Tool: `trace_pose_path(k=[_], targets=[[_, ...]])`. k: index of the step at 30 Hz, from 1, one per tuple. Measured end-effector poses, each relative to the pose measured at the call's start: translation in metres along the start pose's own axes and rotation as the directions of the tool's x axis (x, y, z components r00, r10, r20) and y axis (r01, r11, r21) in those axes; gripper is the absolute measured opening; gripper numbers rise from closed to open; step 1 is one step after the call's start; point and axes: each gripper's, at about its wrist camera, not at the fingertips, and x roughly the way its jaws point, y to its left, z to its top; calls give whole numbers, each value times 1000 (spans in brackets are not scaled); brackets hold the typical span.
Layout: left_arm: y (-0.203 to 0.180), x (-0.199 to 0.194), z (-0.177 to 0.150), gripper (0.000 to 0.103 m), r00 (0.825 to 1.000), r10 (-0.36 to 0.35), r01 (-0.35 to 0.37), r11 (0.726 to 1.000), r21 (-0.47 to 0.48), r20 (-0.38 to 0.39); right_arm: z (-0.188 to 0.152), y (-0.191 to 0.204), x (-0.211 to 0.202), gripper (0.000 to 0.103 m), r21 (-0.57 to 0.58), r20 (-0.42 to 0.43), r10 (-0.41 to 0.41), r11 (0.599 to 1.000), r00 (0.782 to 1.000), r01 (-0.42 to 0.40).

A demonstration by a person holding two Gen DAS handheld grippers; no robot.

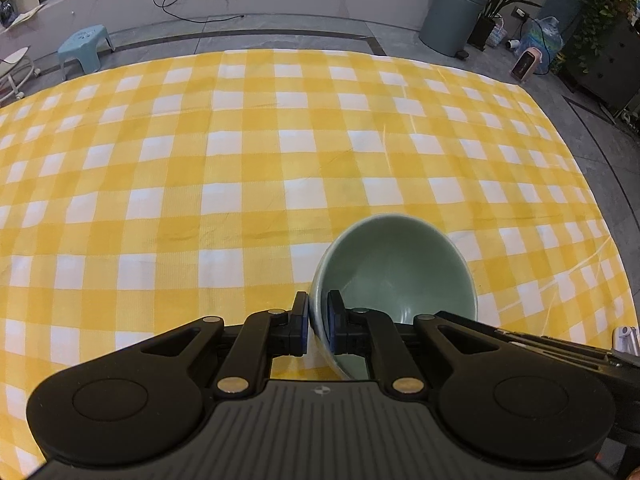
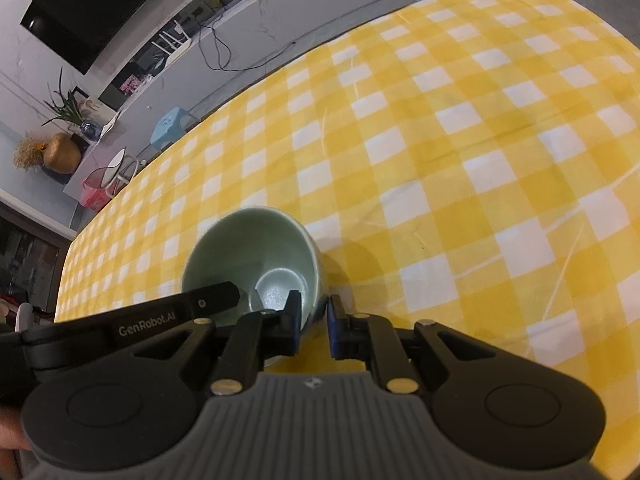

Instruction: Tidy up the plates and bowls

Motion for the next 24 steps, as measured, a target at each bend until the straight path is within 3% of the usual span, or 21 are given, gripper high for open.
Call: trace_pose_path(k=[8, 24], targets=[[8, 4, -5, 12, 999, -20, 20, 1000, -7, 29, -2, 13, 6, 19, -96, 38, -15, 995, 999, 18], [2, -11, -5, 8, 998, -24, 22, 999, 31, 53, -8, 11, 1, 12, -40, 49, -49, 998, 998, 51]])
